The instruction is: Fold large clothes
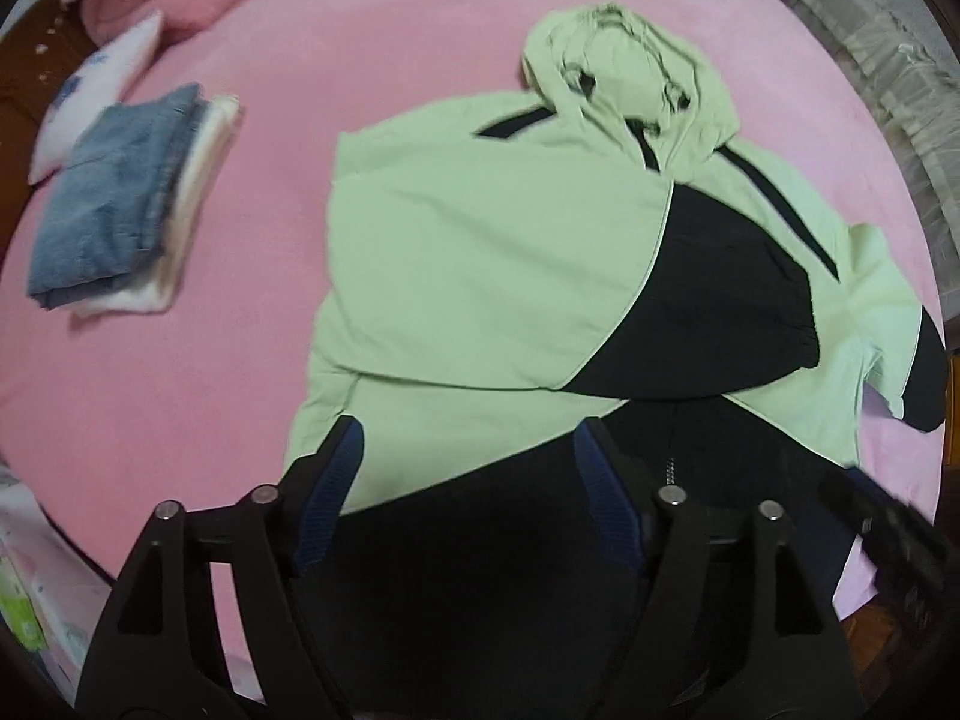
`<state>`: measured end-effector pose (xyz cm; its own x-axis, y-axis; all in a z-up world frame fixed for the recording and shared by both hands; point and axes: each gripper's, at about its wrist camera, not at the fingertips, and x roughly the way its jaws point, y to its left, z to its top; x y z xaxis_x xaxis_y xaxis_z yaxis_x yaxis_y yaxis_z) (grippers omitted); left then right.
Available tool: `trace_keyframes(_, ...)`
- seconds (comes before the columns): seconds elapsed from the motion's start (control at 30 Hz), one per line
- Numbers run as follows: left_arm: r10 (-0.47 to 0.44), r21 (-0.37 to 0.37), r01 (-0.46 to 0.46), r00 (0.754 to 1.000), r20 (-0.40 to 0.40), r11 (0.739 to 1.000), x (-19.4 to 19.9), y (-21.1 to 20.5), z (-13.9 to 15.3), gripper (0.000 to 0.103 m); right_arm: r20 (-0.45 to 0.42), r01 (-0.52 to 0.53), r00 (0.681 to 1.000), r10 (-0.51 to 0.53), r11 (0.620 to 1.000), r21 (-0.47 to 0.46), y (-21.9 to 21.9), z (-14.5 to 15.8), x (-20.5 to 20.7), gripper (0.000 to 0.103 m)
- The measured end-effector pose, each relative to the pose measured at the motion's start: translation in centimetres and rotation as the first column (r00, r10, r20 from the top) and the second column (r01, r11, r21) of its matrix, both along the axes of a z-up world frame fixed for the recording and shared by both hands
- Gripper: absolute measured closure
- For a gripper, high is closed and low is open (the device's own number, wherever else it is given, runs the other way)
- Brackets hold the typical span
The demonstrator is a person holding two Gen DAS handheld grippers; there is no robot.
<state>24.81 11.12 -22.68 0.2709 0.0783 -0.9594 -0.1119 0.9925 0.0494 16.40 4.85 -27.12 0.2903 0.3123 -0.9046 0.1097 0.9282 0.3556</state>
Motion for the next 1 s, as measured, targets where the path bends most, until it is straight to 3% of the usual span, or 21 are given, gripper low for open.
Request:
trace_keyframes(0.07, 0.014, -0.005, -0.014, 1.0, 0.028, 1.0, -1.3, -0.3, 1.7, 0.03, 0.02, 0.041, 0.999, -0.041, 0.999, 0.016, -0.1, 1.2, -2.1, 0.032)
trace_keyframes(0.13, 0.01, -0.047, -0.008, 0.999, 0.035, 0.999, -2.7, -0.2, 2.9, 0.03, 0.034, 0.075, 0.997, -0.076, 0.997, 0.023, -0.2, 3.1, -5.1, 0.026)
trace_keyframes(0.2, -0.013, -0.061, 0.016, 0.999, 0.038, 0.998, -3.3, 0.0, 3.4, 0.03, 0.032, 0.1, 0.994, -0.1, 0.995, 0.019, 0.2, 4.2, -7.6, 0.026)
trace_keyframes(0.4, -0.071, 0.04, 0.066, 0.99, 0.121, 0.997, -6.0, 0.8, 3.9, 0.025, 0.037, 0.17, 0.985, -0.17, 0.985, 0.017, -0.2, 3.8, -11.2, 0.018)
trace_keyframes(0.6, -0.082, 0.013, 0.081, 0.995, 0.048, 0.997, -7.4, 0.8, -0.1, 0.024, 0.014, 0.215, 0.977, -0.215, 0.976, -0.019, -1.6, 2.2, -12.8, 0.018)
trace_keyframes(0.77, -0.16, 0.04, 0.162, 0.986, -0.051, 0.986, -9.0, -2.6, -3.5, 0.024, -0.015, 0.23, 0.972, -0.234, 0.965, -0.129, -4.1, 0.4, -14.7, 0.018)
trace_keyframes(1.0, -0.324, 0.061, 0.334, 0.937, -0.131, 0.941, -10.3, -11.9, -6.3, 0.024, -0.114, 0.306, 0.941, -0.317, 0.946, -0.108, -11.9, -2.6, -17.6, 0.018)
